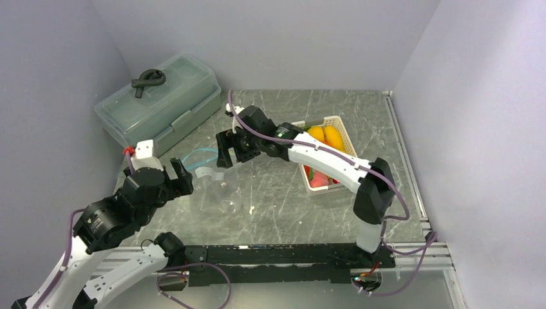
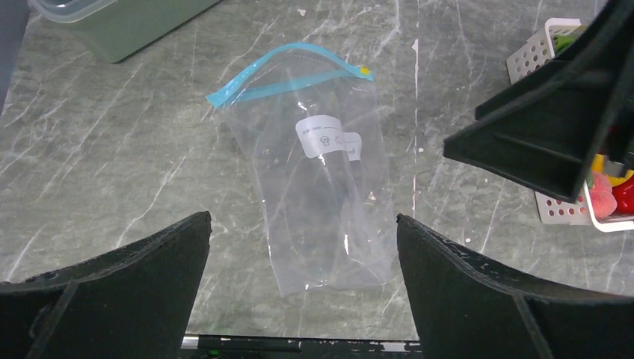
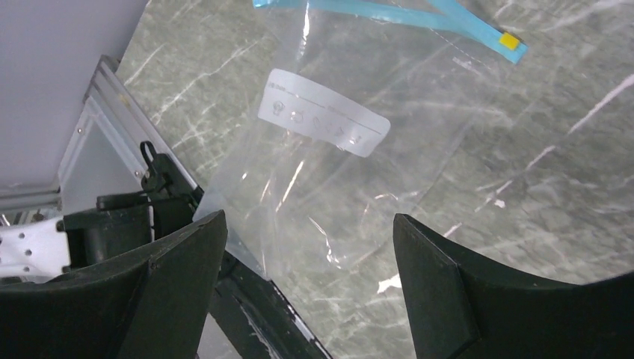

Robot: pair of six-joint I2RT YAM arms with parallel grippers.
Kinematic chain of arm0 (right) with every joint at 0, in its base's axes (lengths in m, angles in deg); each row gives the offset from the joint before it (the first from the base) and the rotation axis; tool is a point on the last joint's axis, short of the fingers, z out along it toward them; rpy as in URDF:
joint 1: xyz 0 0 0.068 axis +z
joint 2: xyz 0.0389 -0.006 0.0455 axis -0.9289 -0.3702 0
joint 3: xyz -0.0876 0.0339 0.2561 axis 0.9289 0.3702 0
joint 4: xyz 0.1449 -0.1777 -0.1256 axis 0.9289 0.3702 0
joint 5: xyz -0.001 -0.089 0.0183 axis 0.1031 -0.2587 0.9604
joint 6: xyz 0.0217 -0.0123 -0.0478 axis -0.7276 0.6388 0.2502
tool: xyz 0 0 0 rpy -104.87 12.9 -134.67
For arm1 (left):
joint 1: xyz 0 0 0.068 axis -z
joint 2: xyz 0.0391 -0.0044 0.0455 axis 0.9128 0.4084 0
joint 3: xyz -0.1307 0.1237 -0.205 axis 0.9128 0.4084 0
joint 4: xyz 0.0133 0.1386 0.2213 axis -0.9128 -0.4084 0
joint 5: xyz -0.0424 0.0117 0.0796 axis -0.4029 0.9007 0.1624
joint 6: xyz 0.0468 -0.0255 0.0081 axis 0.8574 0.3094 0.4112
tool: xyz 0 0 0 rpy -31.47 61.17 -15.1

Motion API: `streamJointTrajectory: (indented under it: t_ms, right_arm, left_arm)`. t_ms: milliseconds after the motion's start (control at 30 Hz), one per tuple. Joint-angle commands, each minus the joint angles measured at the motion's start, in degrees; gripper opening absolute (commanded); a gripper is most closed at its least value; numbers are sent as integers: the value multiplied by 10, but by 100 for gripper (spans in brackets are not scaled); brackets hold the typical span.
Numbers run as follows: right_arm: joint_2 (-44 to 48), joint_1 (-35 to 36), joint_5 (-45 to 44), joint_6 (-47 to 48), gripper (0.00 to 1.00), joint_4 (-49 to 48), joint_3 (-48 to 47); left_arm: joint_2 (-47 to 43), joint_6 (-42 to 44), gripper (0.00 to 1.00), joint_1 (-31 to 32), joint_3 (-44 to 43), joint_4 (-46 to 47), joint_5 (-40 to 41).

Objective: Place the food in the zip-top bag and seal the zipper
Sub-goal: Pick up the zipper food storage bag at the center of the board.

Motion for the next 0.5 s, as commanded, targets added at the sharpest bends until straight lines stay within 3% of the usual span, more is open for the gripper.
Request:
streamJointTrajectory:
  t_ms: [0, 467]
  right_arm:
    - [-34, 16, -11, -33, 86, -14, -55]
    - [-149, 61, -25, -62, 90, 7, -148]
  left_arm:
    - [-18, -18, 99, -2, -10, -10, -3]
    - [-89, -37, 99, -2, 16, -29, -23]
